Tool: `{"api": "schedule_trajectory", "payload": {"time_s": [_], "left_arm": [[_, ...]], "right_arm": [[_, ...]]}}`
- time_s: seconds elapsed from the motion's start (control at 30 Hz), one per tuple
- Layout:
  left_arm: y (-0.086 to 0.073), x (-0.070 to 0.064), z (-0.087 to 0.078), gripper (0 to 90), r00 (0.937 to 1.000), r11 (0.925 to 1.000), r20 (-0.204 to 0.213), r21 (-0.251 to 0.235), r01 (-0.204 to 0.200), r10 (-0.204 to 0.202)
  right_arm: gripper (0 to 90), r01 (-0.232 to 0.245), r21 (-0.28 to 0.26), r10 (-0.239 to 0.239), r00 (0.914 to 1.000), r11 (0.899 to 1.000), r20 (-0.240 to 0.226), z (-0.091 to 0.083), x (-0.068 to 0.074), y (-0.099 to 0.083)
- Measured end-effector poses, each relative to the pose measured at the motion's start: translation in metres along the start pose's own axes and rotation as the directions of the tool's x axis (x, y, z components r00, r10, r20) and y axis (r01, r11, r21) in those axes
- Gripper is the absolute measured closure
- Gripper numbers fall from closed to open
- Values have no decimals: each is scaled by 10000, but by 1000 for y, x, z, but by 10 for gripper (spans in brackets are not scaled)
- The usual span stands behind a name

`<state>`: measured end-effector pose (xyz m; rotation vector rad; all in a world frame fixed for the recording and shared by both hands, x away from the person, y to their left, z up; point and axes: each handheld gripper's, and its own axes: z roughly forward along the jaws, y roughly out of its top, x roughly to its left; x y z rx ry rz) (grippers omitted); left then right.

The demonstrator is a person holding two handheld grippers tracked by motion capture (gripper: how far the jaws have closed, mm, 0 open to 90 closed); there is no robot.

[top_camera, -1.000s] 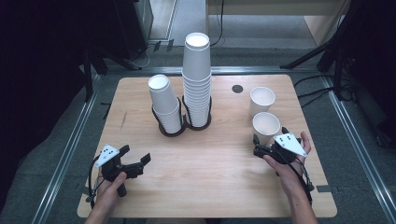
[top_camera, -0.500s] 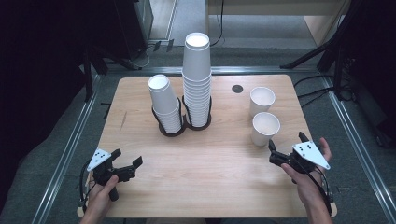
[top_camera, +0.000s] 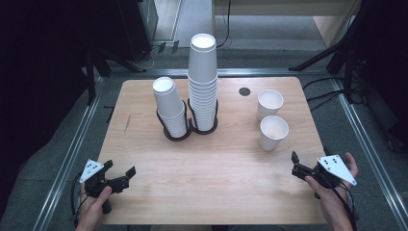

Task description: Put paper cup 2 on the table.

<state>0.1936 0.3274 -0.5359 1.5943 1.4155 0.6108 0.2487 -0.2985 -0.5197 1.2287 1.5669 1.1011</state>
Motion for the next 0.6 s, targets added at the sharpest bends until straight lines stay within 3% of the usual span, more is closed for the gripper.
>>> {"api": "schedule_trajectory", "payload": {"time_s": [0.27,0.6], "left_arm": [[-11,7,-7,8,9988,9999,-479,76,-135,139],[-15,14,-12,8,9977,9998,-644,-92,195,-201]], "right_arm": [[0,-48,395,35,9995,9992,322,-7,-13,-17],[0,-223,507,197,9984,9985,522,-14,-18,-23]]}}
